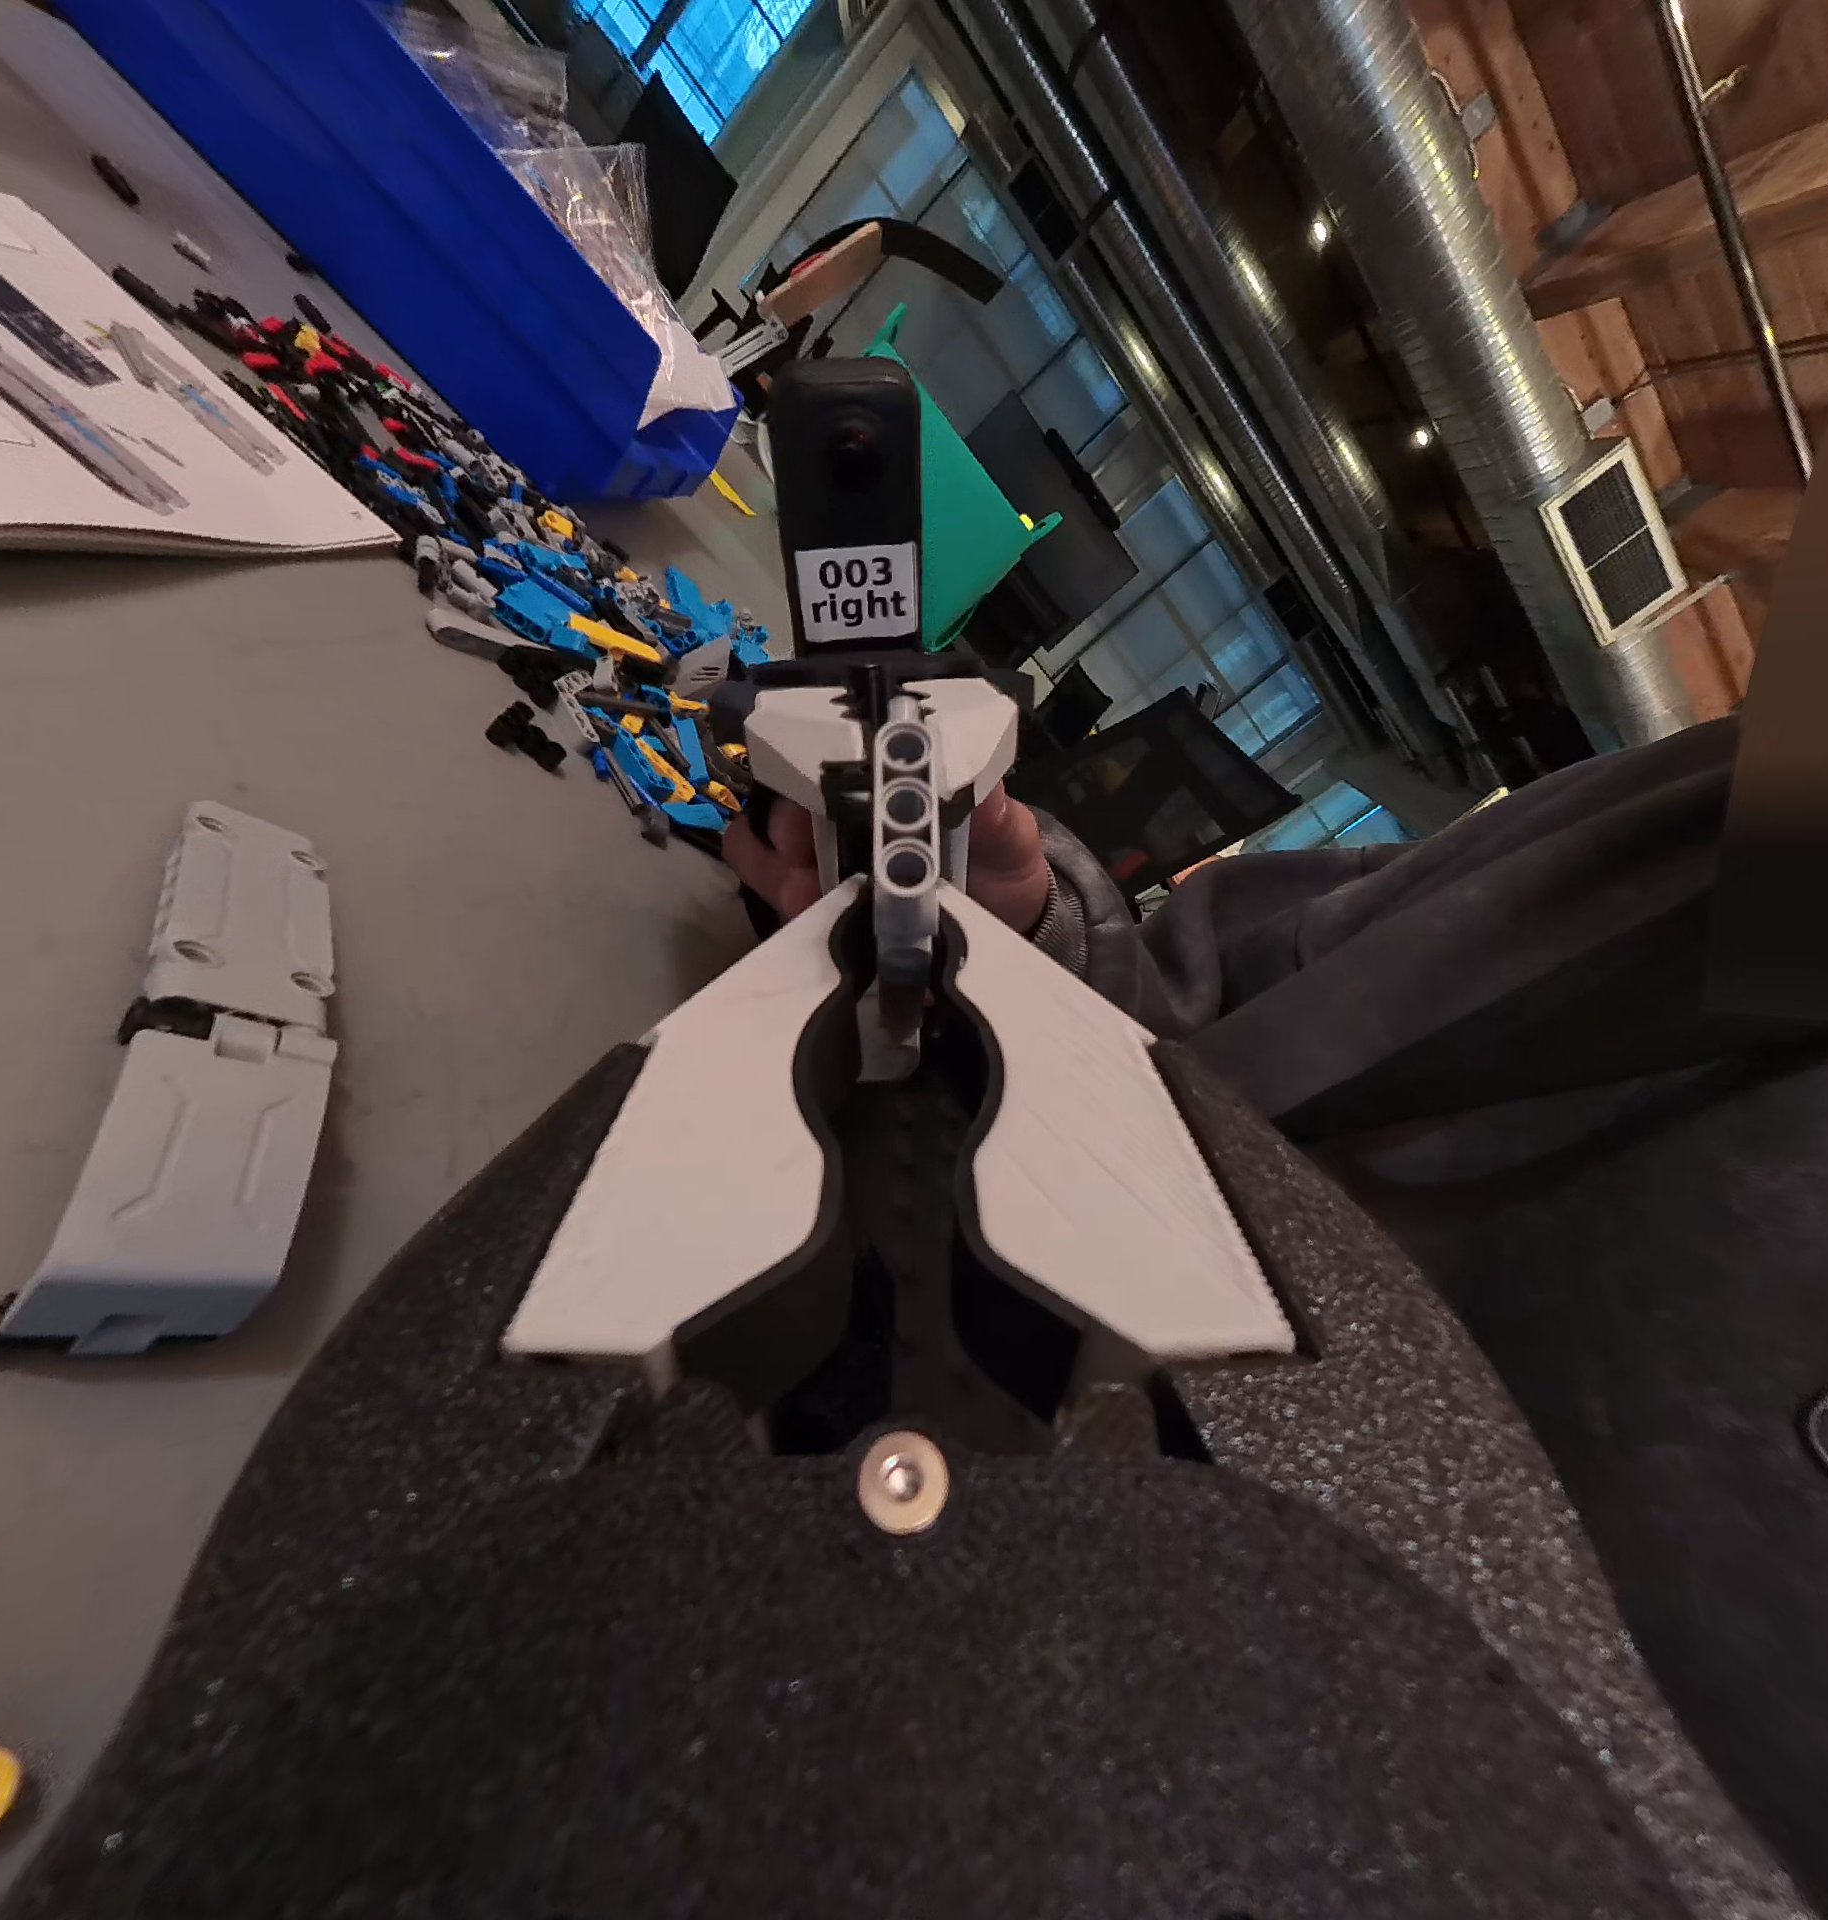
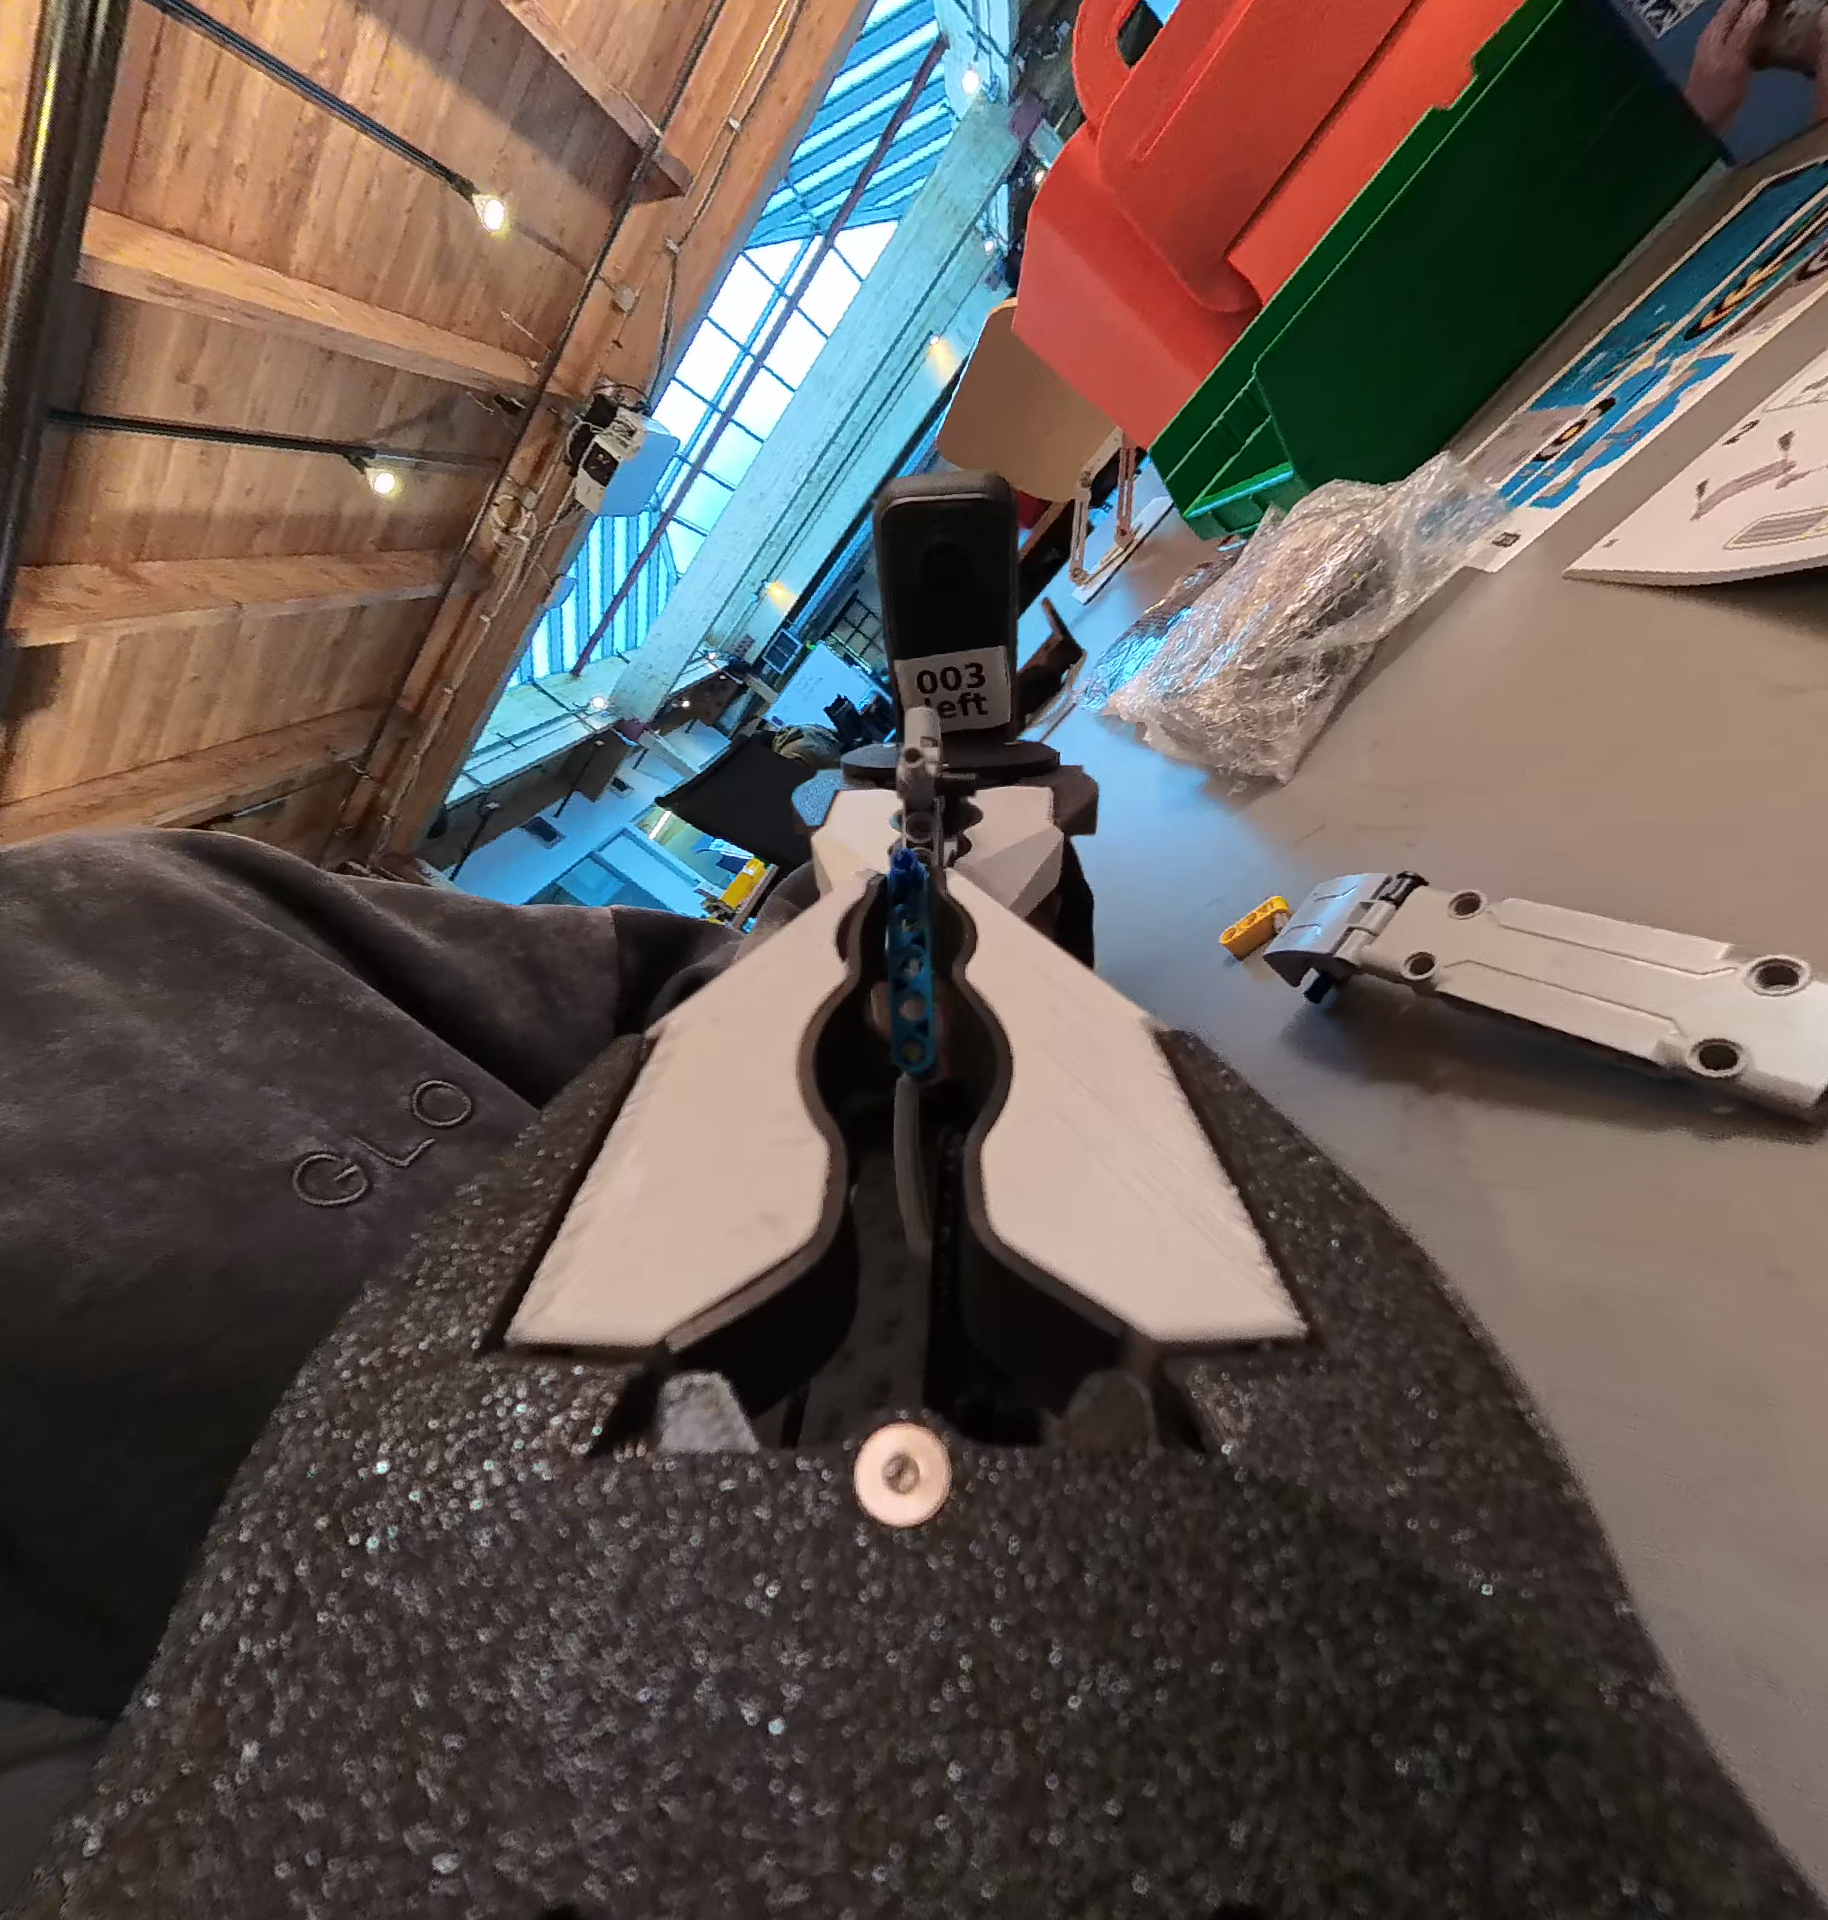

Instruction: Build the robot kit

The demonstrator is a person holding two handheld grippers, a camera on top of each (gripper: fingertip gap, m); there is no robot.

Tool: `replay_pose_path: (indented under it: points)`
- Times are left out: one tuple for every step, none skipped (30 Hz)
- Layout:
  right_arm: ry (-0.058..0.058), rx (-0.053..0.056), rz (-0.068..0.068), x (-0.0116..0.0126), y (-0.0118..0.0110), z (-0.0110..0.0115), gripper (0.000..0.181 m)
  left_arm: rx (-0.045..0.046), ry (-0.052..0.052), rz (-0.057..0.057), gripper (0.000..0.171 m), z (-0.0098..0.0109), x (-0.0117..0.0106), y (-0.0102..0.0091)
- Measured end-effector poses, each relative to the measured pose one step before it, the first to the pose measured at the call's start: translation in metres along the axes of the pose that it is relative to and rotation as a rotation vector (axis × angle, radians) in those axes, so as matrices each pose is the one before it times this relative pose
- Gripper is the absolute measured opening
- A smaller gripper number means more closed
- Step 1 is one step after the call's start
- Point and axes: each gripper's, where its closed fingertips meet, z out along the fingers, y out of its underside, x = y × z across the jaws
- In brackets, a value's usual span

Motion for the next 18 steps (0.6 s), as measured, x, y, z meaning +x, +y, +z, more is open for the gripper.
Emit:
replay_pose_path:
  points:
    - [-0.0056, 0.0048, 0.0024, -0.00082, -0.00055, 0.00016, 0.007, 0.01158, 0.0003, -0.0025, 0.005, 0.00048, 0.00010, -0.00117]
    - [0.0023, 0.0016, -0.0008, 0.00007, -0.00047, 0.00017, 0.006, 0.01959, -0.0002, -0.0053, 0.006, -0.00010, -0.00021, -0.00243]
    - [0.0084, -0.0150, -0.0037, 0.00117, 0.00199, 0.00054, 0.007, 0.01819, 0.0106, -0.0086, 0.006, -0.00034, 0.00111, -0.00230]
    - [0.0127, -0.0138, -0.0041, 0.00160, 0.00173, 0.00072, 0.010, 0.00627, 0.0106, -0.0098, 0.005, -0.00043, 0.00063, -0.00078]
    - [0.0125, 0.0052, -0.0082, 0.00088, -0.00134, -0.00047, 0.013, 0.00924, 0.0048, -0.0050, 0.006, -0.00073, 0.00019, -0.00124]
    - [0.0106, 0.0058, -0.0188, -0.00004, -0.00190, -0.00085, 0.019, 0.01361, 0.0052, -0.0040, 0.006, -0.00109, 0.00049, -0.00224]
    - [0.0159, 0.0009, -0.0298, -0.00027, -0.00148, -0.00071, 0.024, 0.01340, 0.0061, -0.0053, 0.006, -0.00127, 0.00033, -0.00211]
    - [0.0272, -0.0033, -0.0469, 0.00005, -0.00135, -0.00082, 0.030, 0.01370, -0.0074, -0.0042, 0.006, -0.00150, -0.00174, -0.00204]
    - [0.0403, -0.0064, -0.0665, 0.00077, -0.00124, -0.00112, 0.032, 0.01609, -0.0104, -0.0016, 0.006, -0.00162, -0.00202, -0.00239]
    - [0.0448, -0.0160, -0.0859, 0.00045, -0.00020, -0.00082, 0.032, 0.01586, -0.0060, 0.0001, 0.006, -0.00166, -0.00127, -0.00255]
    - [0.0527, -0.0233, -0.0968, 0.00106, 0.00094, -0.00016, 0.034, 0.02065, -0.0092, 0.0094, 0.006, -0.00180, -0.00104, -0.00349]
    - [0.0486, -0.0329, -0.0947, 0.00072, 0.00305, 0.00093, 0.037, 0.01116, -0.0111, 0.0116, 0.006, -0.00148, -0.00121, -0.00231]
    - [0.0439, -0.0343, -0.0861, 0.00009, 0.00354, 0.00181, 0.042, 0.00699, -0.0141, 0.0070, 0.006, -0.00104, -0.00208, -0.00167]
    - [0.0538, -0.0285, -0.0796, 0.00169, 0.00302, 0.00201, 0.046, 0.01083, -0.0101, 0.0007, 0.006, -0.00100, -0.00190, -0.00178]
    - [0.0534, -0.0110, -0.0727, 0.00173, 0.00079, 0.00161, 0.048, 0.00475, 0.0018, -0.0079, 0.006, -0.00058, -0.00071, -0.00079]
    - [0.0390, -0.0017, -0.0615, 0.00003, -0.00042, 0.00127, 0.046, 0.00322, -0.0004, -0.0098, 0.006, -0.00036, -0.00106, -0.00042]
    - [0.0328, -0.0055, -0.0495, -0.00004, -0.00017, 0.00080, 0.044, 0.00280, -0.0044, -0.0065, 0.006, -0.00027, -0.00136, -0.00037]
    - [0.0391, -0.0040, -0.0412, 0.00183, -0.00062, 0.00018, 0.042, -0.00154, 0.0059, -0.0070, 0.006, 0.00008, 0.00025, 0.00023]
